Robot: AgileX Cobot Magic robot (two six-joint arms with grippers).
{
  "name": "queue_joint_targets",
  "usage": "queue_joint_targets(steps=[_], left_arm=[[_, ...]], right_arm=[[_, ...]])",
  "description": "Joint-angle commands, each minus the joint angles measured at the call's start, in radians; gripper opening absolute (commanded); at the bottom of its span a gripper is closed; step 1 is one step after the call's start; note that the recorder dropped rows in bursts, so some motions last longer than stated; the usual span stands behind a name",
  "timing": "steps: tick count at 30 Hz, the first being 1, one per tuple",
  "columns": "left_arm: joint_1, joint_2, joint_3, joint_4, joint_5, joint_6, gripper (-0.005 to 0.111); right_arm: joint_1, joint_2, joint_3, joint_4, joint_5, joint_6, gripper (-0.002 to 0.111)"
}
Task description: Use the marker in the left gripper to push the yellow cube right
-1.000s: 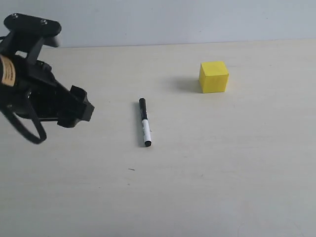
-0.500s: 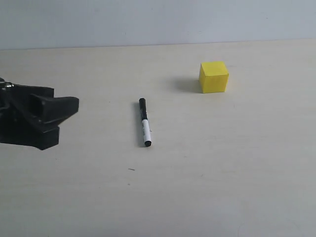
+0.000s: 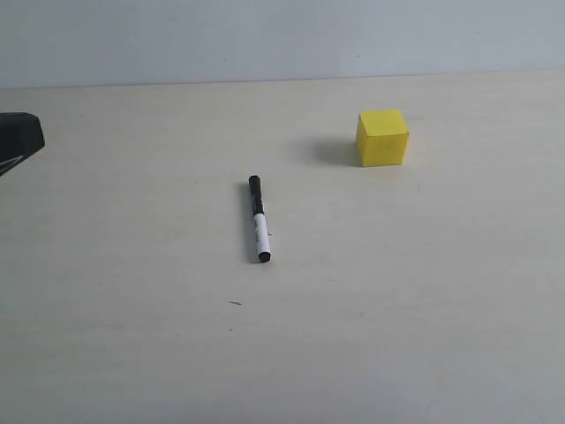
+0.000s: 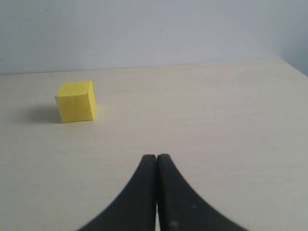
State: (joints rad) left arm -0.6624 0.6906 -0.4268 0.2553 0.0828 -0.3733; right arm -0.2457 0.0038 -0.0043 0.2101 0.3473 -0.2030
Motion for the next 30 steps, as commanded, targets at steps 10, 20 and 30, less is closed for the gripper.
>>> queue_joint_targets(steps=[10, 20, 30], left_arm=[[0.001, -0.009, 0.007, 0.002, 0.013, 0.0, 0.0], [0.001, -0.009, 0.007, 0.002, 0.013, 0.0, 0.0], [0.001, -0.009, 0.007, 0.002, 0.013, 0.0, 0.0]], right_arm=[[0.002, -0.004, 0.004, 0.0, -0.01, -0.001, 0.0], [0.002, -0.004, 0.004, -0.002, 0.001, -0.001, 0.0], [0.002, -0.004, 0.004, -0.002, -0.001, -0.001, 0.0]])
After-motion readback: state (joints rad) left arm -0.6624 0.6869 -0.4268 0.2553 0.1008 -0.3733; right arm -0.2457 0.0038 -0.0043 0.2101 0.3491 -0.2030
